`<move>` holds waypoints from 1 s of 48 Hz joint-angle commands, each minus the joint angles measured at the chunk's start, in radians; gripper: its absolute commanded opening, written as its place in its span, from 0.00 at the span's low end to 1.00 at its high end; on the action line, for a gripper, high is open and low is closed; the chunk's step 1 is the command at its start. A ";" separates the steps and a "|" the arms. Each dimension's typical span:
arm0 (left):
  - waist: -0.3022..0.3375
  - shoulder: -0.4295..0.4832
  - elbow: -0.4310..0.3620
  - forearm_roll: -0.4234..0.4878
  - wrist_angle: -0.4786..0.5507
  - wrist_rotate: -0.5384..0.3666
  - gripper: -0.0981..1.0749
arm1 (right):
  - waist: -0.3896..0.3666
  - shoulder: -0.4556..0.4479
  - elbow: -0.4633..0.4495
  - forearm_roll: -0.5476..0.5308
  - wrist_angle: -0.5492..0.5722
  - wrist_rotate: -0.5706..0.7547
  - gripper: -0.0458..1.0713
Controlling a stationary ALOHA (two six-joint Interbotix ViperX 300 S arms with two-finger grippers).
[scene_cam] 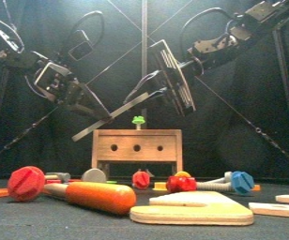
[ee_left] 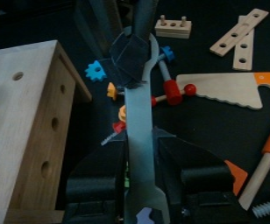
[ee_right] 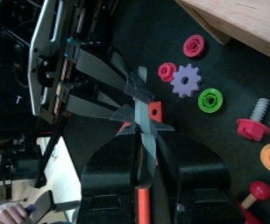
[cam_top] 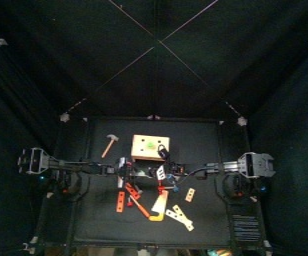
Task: Hand over wrench to right hand
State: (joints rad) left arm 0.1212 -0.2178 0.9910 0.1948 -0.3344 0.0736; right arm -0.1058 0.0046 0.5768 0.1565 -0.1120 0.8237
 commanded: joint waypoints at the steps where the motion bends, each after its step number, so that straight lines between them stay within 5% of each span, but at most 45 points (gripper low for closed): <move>1: 0.012 -0.003 -0.028 -0.003 -0.012 -0.003 0.55 | -0.003 -0.018 -0.014 -0.005 -0.003 -0.005 0.40; 10: 0.021 -0.005 -0.032 -0.014 -0.023 -0.008 0.60 | -0.006 -0.017 -0.006 -0.009 -0.003 -0.006 0.37; 27: 0.021 -0.012 -0.026 -0.032 -0.109 -0.002 0.87 | -0.006 -0.029 0.017 -0.018 0.005 -0.005 0.37; 48: 0.048 -0.023 -0.006 -0.032 -0.163 -0.006 0.88 | -0.020 -0.083 0.074 -0.020 0.003 -0.008 0.37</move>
